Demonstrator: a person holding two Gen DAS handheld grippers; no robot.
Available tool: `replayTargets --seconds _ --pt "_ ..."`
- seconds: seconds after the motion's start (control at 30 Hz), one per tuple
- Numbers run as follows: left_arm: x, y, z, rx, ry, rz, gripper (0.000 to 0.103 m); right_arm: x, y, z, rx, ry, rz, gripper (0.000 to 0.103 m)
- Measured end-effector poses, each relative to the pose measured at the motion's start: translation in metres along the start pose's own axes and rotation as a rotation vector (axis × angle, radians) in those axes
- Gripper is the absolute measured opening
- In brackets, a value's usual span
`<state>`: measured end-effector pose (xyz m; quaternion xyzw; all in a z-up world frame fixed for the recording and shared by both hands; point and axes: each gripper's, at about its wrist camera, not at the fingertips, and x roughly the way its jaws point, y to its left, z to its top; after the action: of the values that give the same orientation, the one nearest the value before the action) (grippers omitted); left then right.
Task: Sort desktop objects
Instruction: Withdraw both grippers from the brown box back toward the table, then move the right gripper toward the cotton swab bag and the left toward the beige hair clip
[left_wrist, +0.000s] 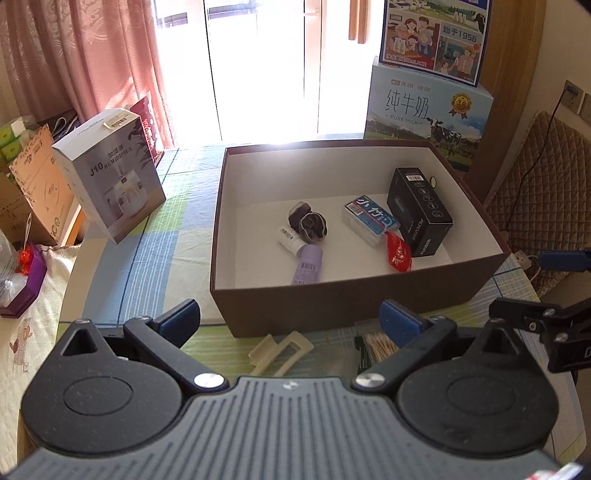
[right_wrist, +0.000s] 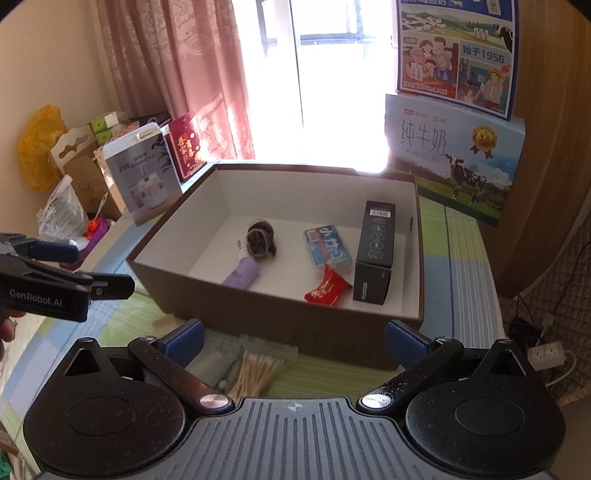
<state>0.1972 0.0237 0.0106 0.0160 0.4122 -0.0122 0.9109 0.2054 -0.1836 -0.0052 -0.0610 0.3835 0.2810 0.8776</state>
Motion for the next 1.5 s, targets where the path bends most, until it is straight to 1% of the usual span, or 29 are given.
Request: replayTargets --seconds 0.2,0.4,0.53,0.63,0.87,1.0,1.13,1.5 --pt "-0.018 -0.003 -0.02 0.011 0.002 0.01 0.102 -0.011 0.01 -0.018 0.0 0.013 0.021 0.101" --pt "-0.028 -0.002 -0.041 0.002 0.025 0.015 0.102 -0.02 0.019 -0.03 -0.03 0.017 0.013 0.101" --pt "-0.032 -0.003 -0.053 -0.004 0.04 0.036 0.102 -0.027 0.021 -0.039 -0.019 -0.007 0.051 0.101" --pt "-0.035 -0.003 -0.061 -0.009 0.05 0.046 0.102 -0.031 0.023 -0.045 -0.013 0.0 0.078 0.101" --pt "-0.039 -0.007 -0.073 -0.003 0.066 0.06 0.102 -0.032 0.022 -0.059 -0.006 0.023 0.071 0.101" --pt "-0.04 -0.011 -0.077 -0.002 0.075 0.052 0.102 -0.032 0.022 -0.066 -0.009 0.035 0.052 0.101" --pt "-0.039 -0.014 -0.08 0.0 0.086 0.046 0.102 -0.031 0.022 -0.071 -0.007 0.049 0.054 0.101" --pt "-0.033 -0.017 -0.09 0.002 0.133 0.012 0.102 -0.022 0.027 -0.08 -0.014 0.088 0.089 0.101"
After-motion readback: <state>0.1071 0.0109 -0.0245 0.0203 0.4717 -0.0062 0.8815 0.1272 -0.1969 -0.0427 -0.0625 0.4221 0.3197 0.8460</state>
